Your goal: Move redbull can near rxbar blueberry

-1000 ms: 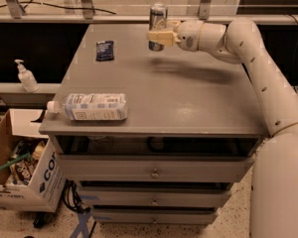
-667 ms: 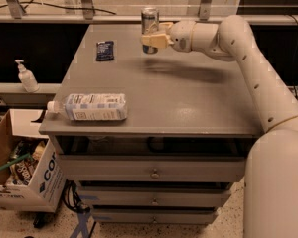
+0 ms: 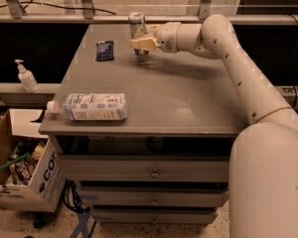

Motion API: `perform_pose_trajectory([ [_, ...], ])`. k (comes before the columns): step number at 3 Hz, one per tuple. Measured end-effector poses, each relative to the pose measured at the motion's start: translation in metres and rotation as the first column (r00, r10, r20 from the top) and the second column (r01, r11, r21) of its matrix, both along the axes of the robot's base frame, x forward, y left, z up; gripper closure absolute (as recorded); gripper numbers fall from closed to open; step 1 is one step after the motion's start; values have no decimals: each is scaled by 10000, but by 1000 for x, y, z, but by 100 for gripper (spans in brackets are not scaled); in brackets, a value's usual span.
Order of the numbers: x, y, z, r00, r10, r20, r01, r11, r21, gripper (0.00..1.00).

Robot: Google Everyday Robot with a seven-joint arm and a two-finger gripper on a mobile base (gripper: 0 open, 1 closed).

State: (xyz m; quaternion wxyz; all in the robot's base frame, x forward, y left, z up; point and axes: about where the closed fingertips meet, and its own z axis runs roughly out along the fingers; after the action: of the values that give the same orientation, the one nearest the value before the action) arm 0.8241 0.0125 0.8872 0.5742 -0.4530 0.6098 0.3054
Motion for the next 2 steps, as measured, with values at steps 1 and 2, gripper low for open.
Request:
perform_pose_trajectory([
  [1, 17, 10, -3, 9987, -455, 241, 464, 9982, -378, 100],
  [2, 30, 17, -8, 9963, -831, 240, 844, 9945, -618, 100],
])
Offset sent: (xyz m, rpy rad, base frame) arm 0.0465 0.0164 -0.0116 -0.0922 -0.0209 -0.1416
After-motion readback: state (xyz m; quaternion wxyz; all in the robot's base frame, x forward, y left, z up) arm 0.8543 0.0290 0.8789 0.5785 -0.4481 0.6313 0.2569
